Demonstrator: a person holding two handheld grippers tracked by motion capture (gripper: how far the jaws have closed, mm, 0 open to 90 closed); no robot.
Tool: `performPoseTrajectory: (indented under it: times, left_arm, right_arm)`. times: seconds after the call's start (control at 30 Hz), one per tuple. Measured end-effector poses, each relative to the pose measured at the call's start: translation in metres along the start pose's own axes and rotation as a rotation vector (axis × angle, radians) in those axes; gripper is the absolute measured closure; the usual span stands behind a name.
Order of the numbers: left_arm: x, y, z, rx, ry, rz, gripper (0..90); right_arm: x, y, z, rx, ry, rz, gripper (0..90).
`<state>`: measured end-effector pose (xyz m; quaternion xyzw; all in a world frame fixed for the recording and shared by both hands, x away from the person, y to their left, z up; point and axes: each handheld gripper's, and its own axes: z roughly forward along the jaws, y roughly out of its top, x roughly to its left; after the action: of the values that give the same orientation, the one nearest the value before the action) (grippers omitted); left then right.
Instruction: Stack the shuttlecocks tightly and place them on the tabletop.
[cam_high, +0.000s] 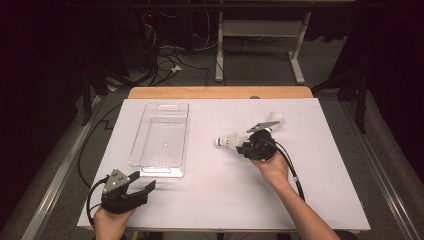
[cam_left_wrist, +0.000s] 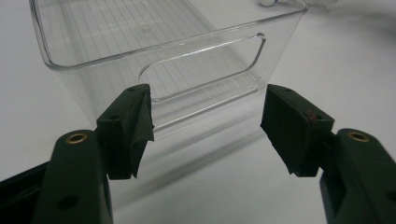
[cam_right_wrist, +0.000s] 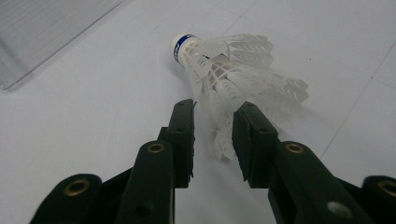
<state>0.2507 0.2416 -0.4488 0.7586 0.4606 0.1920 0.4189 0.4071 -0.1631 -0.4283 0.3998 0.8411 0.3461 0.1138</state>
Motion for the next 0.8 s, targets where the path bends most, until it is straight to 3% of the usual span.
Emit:
performPoseTrajectory:
  times: [0.8]
  left_arm:
    - [-0.0001, 0.0001, 0.0001, 0.0, 0.001, 0.001, 34.5]
  right_arm:
    - [-0.0006, -0.0021, -0.0061, -0.005, -0.008, -0.001, 66.3]
